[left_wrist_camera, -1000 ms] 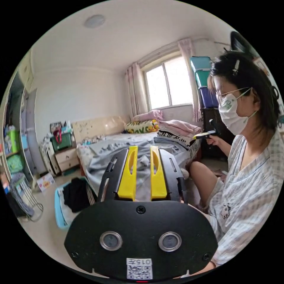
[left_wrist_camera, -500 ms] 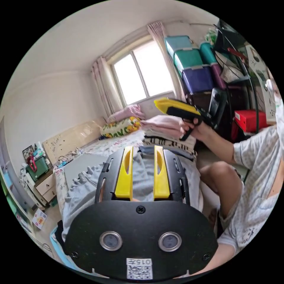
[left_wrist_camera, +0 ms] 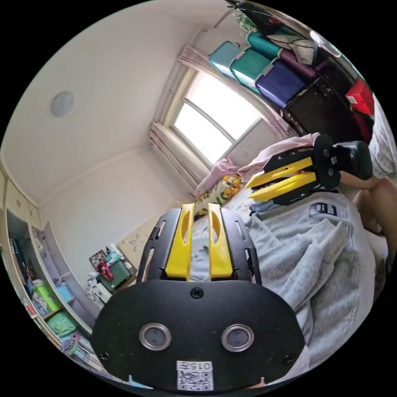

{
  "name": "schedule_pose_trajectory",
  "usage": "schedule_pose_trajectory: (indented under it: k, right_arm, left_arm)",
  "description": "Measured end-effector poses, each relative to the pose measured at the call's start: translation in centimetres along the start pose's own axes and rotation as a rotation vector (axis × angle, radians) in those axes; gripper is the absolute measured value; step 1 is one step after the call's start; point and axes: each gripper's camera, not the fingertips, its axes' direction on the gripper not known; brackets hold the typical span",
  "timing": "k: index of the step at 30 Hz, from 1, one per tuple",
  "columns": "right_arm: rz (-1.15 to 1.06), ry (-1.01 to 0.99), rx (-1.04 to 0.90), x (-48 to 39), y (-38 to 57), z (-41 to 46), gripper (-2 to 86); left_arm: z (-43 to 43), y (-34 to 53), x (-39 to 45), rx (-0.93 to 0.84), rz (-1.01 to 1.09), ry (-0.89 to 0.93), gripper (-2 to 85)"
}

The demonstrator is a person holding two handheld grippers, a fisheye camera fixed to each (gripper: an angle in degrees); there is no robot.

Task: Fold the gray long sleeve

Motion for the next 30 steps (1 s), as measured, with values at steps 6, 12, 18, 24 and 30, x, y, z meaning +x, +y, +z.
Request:
schedule_pose_trajectory:
  k: [6,12,18,24,30]
  right_arm:
    - [0.155,-0.548,0.070,3.0,2.4,1.5,5.1]
    - [0.424,-0.954,-0.016,7.2,6.1,6.4,0.3]
    - [0.383,-1.283,-0.162,5.0,6.5,11.0,-0.7]
    - [0.204,-1.247,-0.246,1.7,3.9,12.3,-0.8]
    - [0.247,-1.268,-0.262,1.1,4.3,14.8,-1.0]
  left_arm:
    - [1.4,-1.5,-0.6,0.038,-0.041,0.449,5.5]
    - [7.3,-4.4,6.0,-0.086,0.106,0.663,1.1]
    - [15.7,-6.2,13.9,-0.346,0.182,0.881,2.6]
    - [19.9,-8.7,21.5,-0.343,0.275,0.954,7.3]
    - [23.8,-8.3,28.3,-0.475,0.398,0.964,9.1]
